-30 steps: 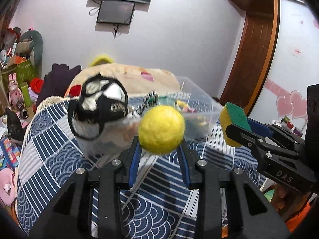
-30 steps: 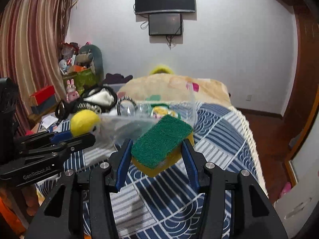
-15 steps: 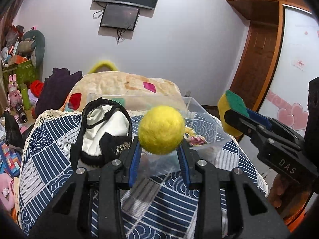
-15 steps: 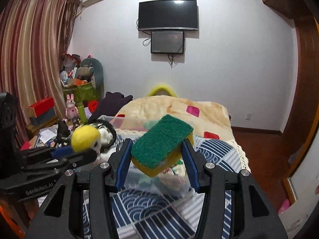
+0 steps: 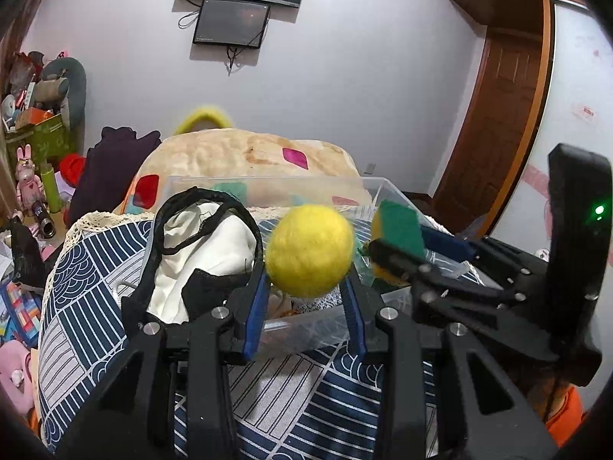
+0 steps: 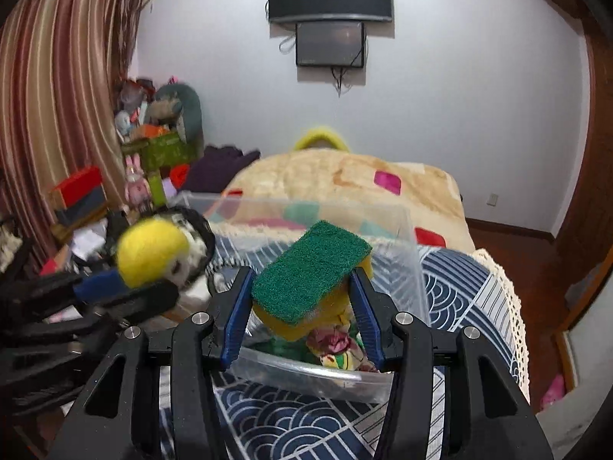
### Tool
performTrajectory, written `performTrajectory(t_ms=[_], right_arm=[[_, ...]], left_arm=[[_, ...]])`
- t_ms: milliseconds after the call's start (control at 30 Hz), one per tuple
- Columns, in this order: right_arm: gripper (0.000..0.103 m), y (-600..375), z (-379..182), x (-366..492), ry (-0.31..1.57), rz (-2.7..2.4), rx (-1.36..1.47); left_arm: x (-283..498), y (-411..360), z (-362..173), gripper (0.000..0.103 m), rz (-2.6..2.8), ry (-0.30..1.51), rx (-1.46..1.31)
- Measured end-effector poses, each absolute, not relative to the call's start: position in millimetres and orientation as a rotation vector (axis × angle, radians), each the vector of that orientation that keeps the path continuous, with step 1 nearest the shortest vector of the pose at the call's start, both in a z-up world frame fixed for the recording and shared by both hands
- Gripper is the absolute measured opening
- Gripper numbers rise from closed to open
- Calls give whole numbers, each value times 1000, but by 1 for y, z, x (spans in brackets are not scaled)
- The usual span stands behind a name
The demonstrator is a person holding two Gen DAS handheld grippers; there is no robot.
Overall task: Organize soft objects
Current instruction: 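Carry the ball and sponge into the clear box and release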
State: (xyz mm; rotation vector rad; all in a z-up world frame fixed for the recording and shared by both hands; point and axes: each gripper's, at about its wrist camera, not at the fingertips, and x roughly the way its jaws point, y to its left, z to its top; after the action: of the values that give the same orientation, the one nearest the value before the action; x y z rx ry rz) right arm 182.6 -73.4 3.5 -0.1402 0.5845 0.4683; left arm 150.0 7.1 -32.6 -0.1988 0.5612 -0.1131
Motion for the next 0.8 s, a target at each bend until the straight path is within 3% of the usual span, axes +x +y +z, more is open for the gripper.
performTrajectory(t_ms=[233, 800], right_arm=[[59, -79, -2, 181, 630, 476, -146], [60, -112, 48, 138, 471, 486, -81]], left_arm=[[149, 2, -33, 46, -111, 559, -179], [89, 4, 10, 46, -116, 407, -137]])
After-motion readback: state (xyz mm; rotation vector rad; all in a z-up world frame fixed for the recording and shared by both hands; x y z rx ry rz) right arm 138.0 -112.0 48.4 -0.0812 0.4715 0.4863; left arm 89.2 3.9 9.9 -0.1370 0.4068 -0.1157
